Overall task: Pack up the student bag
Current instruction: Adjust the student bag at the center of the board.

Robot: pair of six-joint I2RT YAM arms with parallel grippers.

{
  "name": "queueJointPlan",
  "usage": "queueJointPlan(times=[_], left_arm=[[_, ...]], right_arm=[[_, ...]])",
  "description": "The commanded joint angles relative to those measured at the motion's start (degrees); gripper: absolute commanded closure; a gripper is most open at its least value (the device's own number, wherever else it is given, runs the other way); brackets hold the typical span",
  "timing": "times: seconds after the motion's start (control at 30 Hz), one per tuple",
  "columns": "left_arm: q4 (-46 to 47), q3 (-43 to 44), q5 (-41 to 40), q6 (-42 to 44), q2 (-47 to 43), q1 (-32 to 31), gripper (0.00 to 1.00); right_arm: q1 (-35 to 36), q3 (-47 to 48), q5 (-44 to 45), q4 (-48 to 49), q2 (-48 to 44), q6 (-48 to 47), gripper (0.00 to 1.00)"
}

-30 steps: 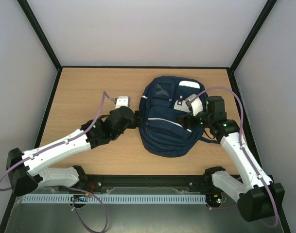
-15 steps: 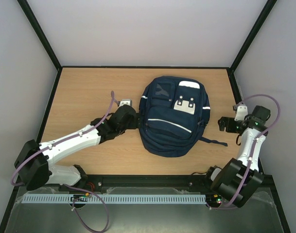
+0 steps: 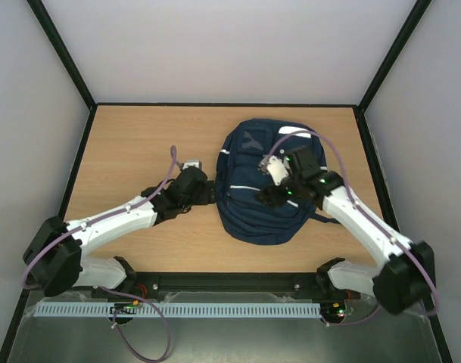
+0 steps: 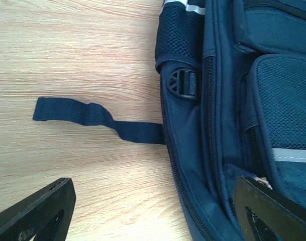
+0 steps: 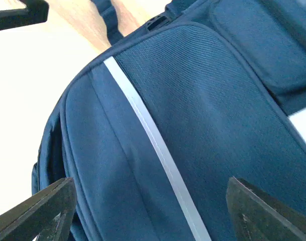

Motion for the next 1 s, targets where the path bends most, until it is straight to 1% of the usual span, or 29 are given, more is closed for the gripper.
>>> queueJointPlan(times=[0.0,0.07,0.13,0.2,0.3,0.33,0.4,0.47,0.57,0.73,0.83,0.87,0.97], left_arm=[[2.19,-2.64,-0.03,1.26,-3.14,1.25,0.11],[3.82,-3.44,0.73,2.26,-2.70,2.02,0.11],[5.45,-3.80,1.70,3.19,-1.36,2.71,0.12],[6.89,-4.07,3.00,3.28,0.65,3.98,0.16],[11.76,-4.61,9.14,3.49,4.74,7.43,0.27],[14.14,-4.61,11.42,3.89,5.92,8.52,0.29],[20.05,-4.50,16.04,5.09,7.99,10.36,0.29],[23.73,-3.46,19.92,5.19,10.06,12.38,0.28],[25.23,0.63,23.89,4.64,14.40,14.14,0.24],[24.30,9.47,27.36,2.65,24.78,16.04,0.24],[25.79,12.15,30.21,-0.15,29.97,17.10,0.32],[26.64,12.34,30.33,-1.08,30.88,17.21,0.36],[28.63,11.18,29.34,-3.93,31.90,17.15,0.45]], right_arm=[[3.23,6.41,1.51,-2.52,9.49,3.79,0.18],[3.24,6.71,0.90,-2.04,10.35,4.52,0.18],[3.24,6.40,1.71,-1.93,9.28,4.13,0.17],[3.24,5.50,4.46,-1.74,7.54,3.35,0.14],[3.17,3.62,11.48,-1.47,5.22,2.46,0.09],[2.99,2.64,13.73,-1.23,4.62,2.31,0.08],[1.24,1.25,15.92,-0.77,3.71,2.03,0.08],[-3.28,0.73,14.89,-0.74,3.92,2.73,0.09],[-12.09,1.73,11.90,-1.64,6.44,3.16,0.12],[-20.09,3.87,10.25,-0.35,10.40,5.46,0.09],[-22.66,5.98,8.97,-0.56,14.02,6.14,0.08],[-22.90,6.70,8.81,-0.83,15.69,5.95,0.08],[-23.02,8.30,7.25,-1.98,21.85,3.01,0.08]])
